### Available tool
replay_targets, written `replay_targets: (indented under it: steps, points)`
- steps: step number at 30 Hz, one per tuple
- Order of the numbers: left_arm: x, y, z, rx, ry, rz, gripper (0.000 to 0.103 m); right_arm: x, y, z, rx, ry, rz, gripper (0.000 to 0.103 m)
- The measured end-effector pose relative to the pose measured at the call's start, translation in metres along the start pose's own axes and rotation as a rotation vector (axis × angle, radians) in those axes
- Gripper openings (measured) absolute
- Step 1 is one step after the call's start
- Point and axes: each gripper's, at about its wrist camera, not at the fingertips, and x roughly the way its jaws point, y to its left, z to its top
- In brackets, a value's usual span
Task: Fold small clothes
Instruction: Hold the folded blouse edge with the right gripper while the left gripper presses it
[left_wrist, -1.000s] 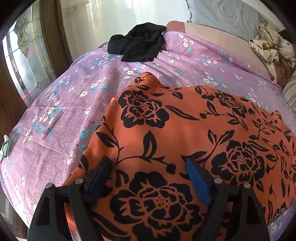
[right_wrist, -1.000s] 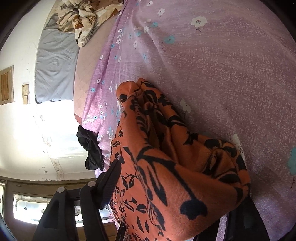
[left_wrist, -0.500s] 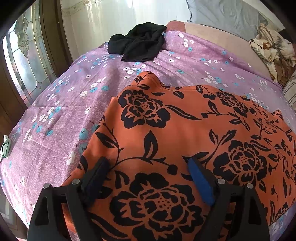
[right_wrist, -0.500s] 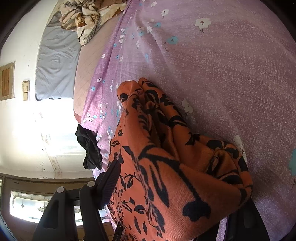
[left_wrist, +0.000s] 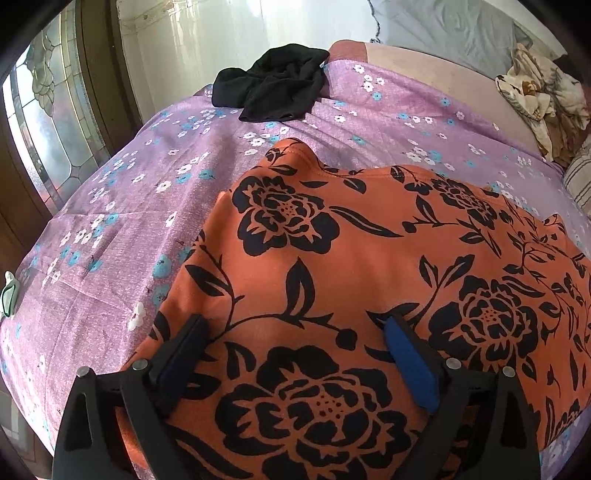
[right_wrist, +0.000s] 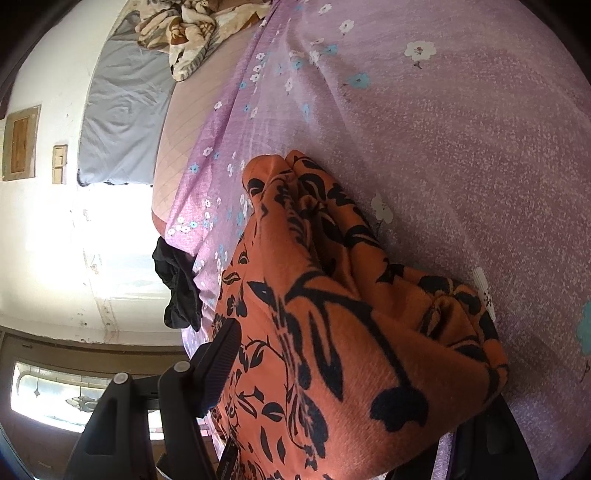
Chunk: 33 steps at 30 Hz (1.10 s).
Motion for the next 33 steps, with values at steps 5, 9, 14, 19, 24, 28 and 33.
replay_targets:
  steps: [5,9,14,19,24,28,33]
  points:
    - [0.002,0.0,0.001,0.002,0.003,-0.005,0.099,-0.002,-0.002,0.0,-0.002,0.007,0.004,0.071]
    - [0.003,0.001,0.001,0.0,0.006,-0.01,0.1,-0.004,-0.003,-0.001,-0.009,0.006,0.004,0.071]
    - [0.003,0.001,0.0,0.0,-0.005,-0.02,0.101,-0.004,0.001,-0.004,-0.031,-0.003,-0.004,0.071]
    - [0.001,0.001,-0.002,-0.001,-0.011,-0.024,0.101,-0.004,0.003,-0.006,-0.042,-0.002,-0.002,0.071]
    - [0.0,0.002,-0.003,-0.001,-0.01,-0.029,0.101,-0.004,0.003,-0.008,-0.047,-0.004,-0.002,0.071]
    - [-0.001,0.002,-0.003,0.0,-0.013,-0.033,0.102,-0.005,0.003,-0.009,-0.052,-0.005,-0.004,0.071]
    - [-0.001,0.002,-0.002,-0.006,-0.005,-0.033,0.102,-0.006,0.008,-0.011,-0.064,0.005,-0.03,0.062]
